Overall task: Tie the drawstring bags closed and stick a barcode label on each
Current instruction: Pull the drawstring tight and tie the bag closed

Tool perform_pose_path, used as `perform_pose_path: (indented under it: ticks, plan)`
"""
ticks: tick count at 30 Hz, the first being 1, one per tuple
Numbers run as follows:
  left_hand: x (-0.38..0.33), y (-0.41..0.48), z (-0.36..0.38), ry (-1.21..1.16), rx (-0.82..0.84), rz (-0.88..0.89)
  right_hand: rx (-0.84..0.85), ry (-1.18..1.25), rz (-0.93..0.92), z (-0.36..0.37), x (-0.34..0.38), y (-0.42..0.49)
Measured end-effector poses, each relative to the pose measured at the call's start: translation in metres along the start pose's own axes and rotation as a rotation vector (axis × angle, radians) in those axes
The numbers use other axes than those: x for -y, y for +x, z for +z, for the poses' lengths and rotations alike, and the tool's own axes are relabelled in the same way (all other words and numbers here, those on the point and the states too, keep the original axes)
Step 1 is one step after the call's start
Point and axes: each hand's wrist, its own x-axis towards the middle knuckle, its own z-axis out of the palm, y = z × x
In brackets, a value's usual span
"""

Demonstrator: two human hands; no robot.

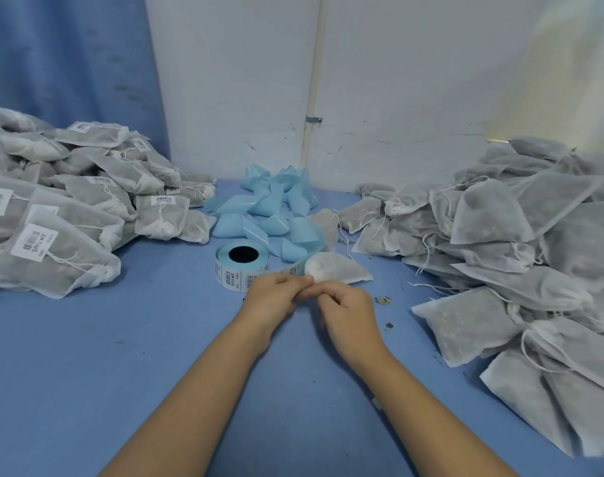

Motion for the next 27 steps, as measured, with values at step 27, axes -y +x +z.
perform_pose_path:
  ticks: [27]
  plan:
    - [-0.004, -0.01, 0.022, -0.068, 0.198, -0.032, -0.282, 0.8, 0.493, -0.017, 0.003, 0.014]
